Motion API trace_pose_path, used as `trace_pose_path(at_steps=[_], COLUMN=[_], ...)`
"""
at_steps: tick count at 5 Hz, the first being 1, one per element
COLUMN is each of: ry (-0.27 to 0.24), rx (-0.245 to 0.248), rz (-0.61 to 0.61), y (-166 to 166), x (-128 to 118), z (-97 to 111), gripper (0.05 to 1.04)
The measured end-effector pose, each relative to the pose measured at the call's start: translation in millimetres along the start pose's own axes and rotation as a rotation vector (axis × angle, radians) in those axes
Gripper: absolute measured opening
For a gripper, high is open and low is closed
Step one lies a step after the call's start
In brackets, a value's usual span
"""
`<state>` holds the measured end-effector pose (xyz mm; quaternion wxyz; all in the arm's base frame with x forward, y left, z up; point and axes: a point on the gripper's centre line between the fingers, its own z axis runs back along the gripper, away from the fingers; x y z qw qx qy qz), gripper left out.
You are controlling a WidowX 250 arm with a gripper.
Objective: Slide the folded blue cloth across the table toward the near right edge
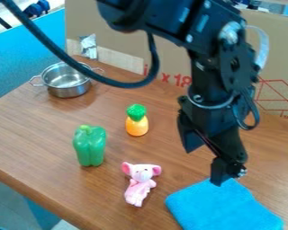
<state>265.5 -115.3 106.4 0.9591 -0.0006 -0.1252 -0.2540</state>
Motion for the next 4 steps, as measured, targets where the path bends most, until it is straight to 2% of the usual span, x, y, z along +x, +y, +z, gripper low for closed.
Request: trace_pose_path(at_steps=[1,2,3,4], ry=[0.087,0.090,0.107,0.089], rx=[-0.088,-0.174,-0.182,-0.139], rz=[0.061,0.099,0.069,-0.024], y=[35.5,68.4,79.5,79.4], x=[-22.8,-47.2,-57.2,-39.8], z=[0.4,5.1,8.4,17.7], gripper=[1.001,1.001,1.001,1.001])
